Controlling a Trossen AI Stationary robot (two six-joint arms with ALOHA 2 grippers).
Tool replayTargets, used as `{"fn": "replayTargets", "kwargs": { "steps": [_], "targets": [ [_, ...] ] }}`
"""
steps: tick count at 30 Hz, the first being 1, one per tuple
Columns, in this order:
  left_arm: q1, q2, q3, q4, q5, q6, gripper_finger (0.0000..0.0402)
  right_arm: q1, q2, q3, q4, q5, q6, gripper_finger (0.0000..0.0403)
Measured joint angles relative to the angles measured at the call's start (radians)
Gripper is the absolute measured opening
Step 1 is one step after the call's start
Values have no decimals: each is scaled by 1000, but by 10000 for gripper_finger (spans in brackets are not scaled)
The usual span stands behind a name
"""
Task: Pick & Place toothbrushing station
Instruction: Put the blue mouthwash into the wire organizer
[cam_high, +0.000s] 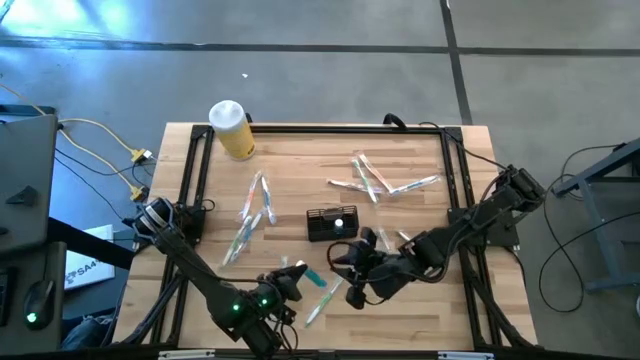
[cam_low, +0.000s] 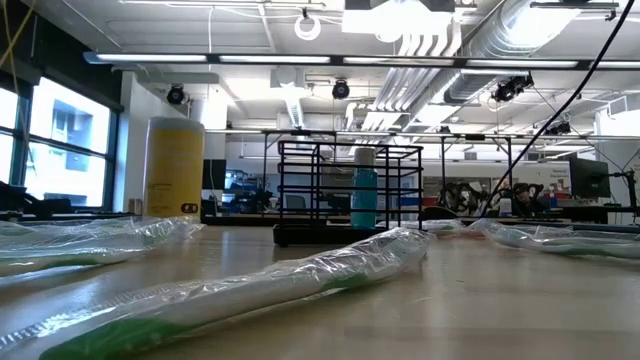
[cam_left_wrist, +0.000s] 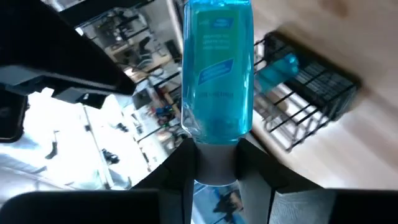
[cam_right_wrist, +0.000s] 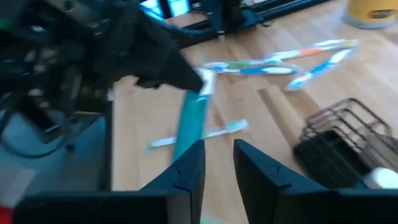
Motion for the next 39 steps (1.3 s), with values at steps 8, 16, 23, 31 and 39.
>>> {"fn": "replayTargets", "kwargs": {
  "steps": [8,16,23,31,39],
  "targets": [
    [1,0,0,32,-63,110,80,-28,60,0,132,-187,-135,77],
    [1,0,0,49,-54,118,80,-60,70,0,142,-192,-169,78],
    [15,0,0,49,-49,117,80,-54,76,0,175,-220,-221,141],
    [21,0,-3,46,-31,129,80,-74,89,0,170,-229,-171,228],
    [21,0,-2,67,-71,149,80,-102,91,0,168,-252,-160,221]
  ]
}}
